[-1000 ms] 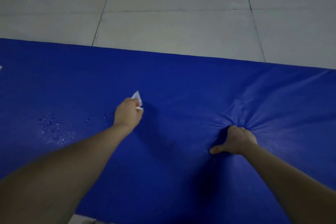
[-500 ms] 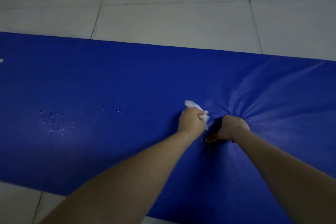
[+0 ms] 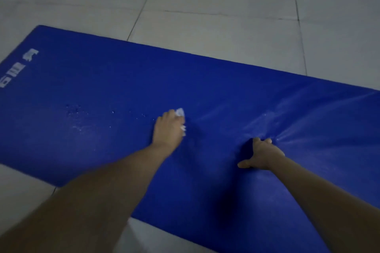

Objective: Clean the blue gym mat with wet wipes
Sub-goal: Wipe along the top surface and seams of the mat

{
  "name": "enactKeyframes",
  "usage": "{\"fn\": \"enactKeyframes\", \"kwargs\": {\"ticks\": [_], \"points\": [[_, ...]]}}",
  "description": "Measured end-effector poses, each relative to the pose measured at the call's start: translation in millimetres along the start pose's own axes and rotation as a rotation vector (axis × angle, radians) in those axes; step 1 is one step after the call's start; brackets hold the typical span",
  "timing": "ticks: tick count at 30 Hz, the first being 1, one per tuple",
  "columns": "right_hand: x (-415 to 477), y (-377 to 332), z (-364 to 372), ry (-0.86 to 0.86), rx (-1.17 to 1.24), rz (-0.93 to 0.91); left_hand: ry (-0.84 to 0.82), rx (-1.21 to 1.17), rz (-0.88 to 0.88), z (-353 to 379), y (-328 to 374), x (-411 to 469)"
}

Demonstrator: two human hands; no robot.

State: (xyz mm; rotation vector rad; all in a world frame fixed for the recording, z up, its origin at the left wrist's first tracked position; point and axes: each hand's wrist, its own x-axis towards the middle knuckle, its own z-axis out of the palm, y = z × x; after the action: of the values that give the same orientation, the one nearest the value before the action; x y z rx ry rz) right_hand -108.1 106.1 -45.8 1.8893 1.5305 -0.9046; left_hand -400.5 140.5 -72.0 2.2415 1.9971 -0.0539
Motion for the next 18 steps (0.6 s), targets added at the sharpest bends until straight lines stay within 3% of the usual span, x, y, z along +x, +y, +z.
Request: {"fn": "enactKeyframes", "kwargs": {"ticks": [4,8,18], "points": [[-4.8,-6.1,20.1,0.002,-0.042,-0.060,-0.029,-0.011,-0.261,0.1,-59.1,-1.8],[-0.1,-2.7,22.0,0.005,0.023,-0.073,-0.055,-0.145,-0.392,3.6,-31.9,-1.5],[-0.3,-5.8,11.6,0.027,0.031,-0.121,-0.329,-0.267,-0.074,-4.5,161.6,-20.5]]}}
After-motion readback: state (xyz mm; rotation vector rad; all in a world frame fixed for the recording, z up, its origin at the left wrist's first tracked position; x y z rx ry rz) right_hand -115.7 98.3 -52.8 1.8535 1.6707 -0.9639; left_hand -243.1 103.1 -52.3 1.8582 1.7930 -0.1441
